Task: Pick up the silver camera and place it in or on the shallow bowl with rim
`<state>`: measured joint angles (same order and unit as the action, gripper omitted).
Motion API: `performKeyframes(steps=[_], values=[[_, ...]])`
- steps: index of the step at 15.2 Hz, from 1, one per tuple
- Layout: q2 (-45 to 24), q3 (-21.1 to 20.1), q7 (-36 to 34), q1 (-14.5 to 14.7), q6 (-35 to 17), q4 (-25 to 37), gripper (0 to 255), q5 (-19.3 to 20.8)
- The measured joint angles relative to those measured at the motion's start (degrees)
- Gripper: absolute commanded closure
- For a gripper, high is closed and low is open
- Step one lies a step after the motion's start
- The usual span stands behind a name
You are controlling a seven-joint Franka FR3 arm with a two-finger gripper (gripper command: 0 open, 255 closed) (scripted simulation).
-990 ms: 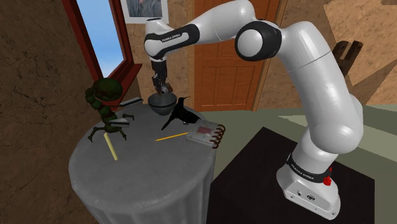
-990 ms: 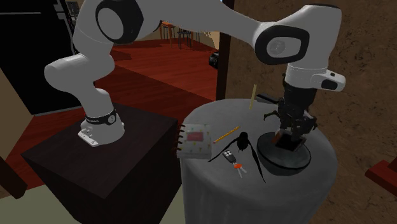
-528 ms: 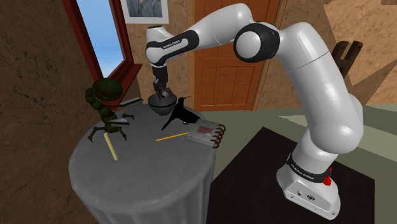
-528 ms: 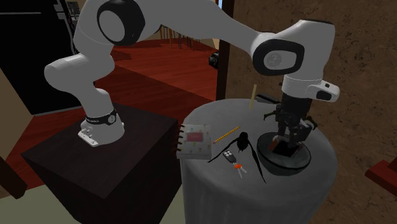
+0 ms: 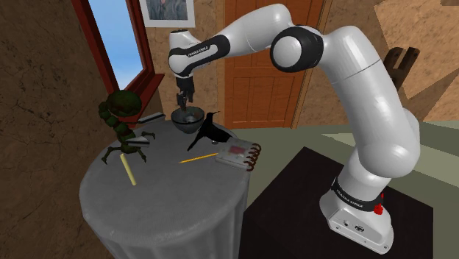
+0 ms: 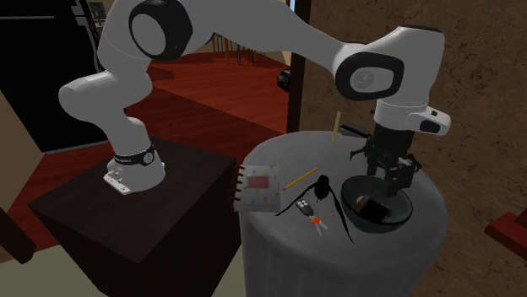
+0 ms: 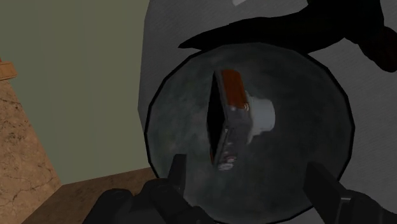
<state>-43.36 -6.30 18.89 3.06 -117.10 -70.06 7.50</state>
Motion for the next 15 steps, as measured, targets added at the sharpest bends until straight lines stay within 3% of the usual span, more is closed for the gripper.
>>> performKeyframes(steps=[15], values=[[2.85,-0.26,0.24,0.12,5.32,2.48,0,-0.34]])
